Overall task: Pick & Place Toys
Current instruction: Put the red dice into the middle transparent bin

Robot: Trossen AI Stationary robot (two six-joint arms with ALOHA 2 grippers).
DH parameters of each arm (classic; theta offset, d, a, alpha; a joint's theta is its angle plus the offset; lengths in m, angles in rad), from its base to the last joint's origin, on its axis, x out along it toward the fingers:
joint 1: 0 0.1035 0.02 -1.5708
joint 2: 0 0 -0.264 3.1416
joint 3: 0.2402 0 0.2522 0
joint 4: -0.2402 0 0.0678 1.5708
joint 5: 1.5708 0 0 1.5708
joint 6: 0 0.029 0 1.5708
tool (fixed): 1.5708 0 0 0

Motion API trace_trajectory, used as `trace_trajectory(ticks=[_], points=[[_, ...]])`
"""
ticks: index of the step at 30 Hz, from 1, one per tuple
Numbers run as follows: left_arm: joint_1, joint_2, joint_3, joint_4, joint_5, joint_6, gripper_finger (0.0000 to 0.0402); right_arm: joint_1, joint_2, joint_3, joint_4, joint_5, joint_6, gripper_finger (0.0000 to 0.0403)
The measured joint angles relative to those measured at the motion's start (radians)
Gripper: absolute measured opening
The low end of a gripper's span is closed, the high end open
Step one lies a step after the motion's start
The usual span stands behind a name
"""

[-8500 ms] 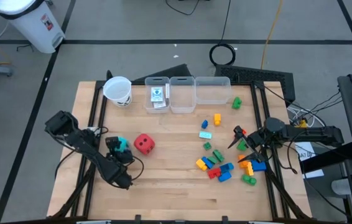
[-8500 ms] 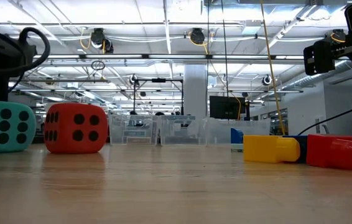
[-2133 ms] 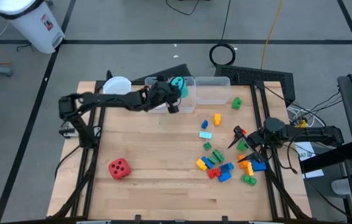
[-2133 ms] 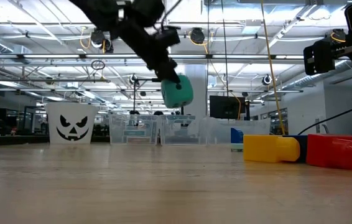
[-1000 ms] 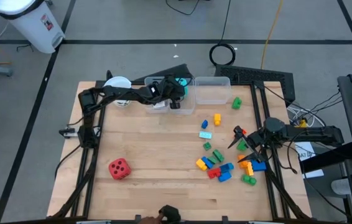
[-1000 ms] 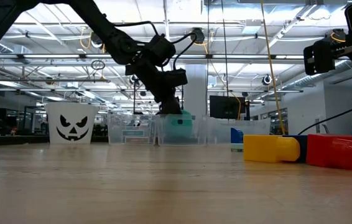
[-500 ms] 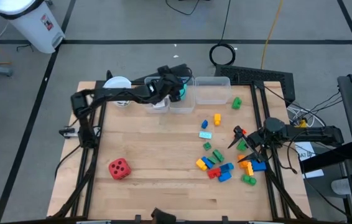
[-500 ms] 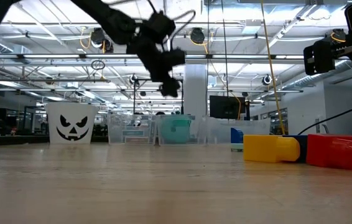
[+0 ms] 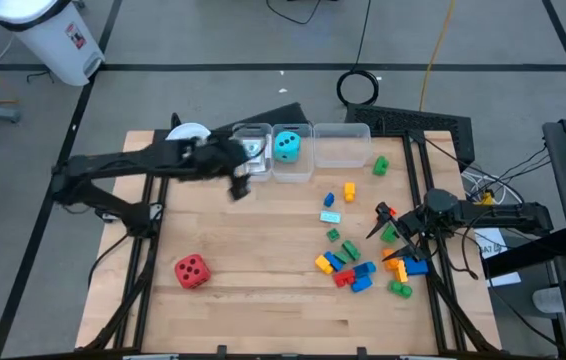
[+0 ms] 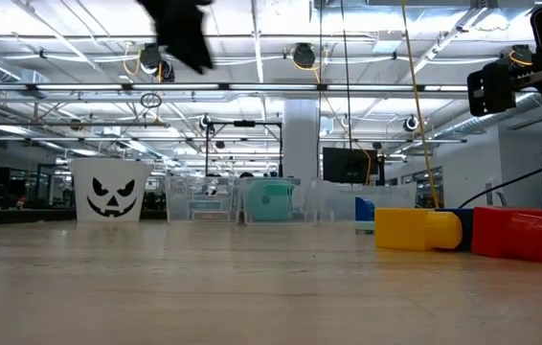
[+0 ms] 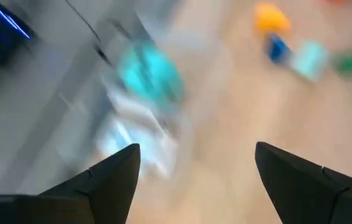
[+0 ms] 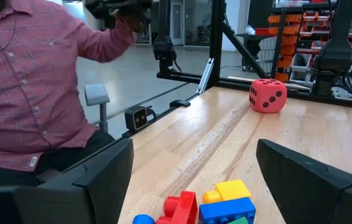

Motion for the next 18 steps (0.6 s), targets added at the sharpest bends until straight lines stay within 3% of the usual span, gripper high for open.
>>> trace_trajectory(ticks=[4,8,14,18], points=[[-0.117,-0.093,-0.026,-0.320,0.140,-0.362,0.0319,0.000,0.000,0.000,0.000,0.000,0.000,0.0314],[-0.301,-0.154,-0.119,-0.455,0.161,-0.713,0.0312,0.000,0.000,0.000,0.000,0.000,0.000,0.0315],[-0.608,-0.197,-0.294,-0.437,0.177,-1.134,0.0290,0.000,0.000,0.000,0.000,0.000,0.000,0.0314],[-0.784,-0.170,-0.389,-0.395,0.157,-1.352,0.0249,0.000,0.000,0.000,0.000,0.000,0.000,0.0315]])
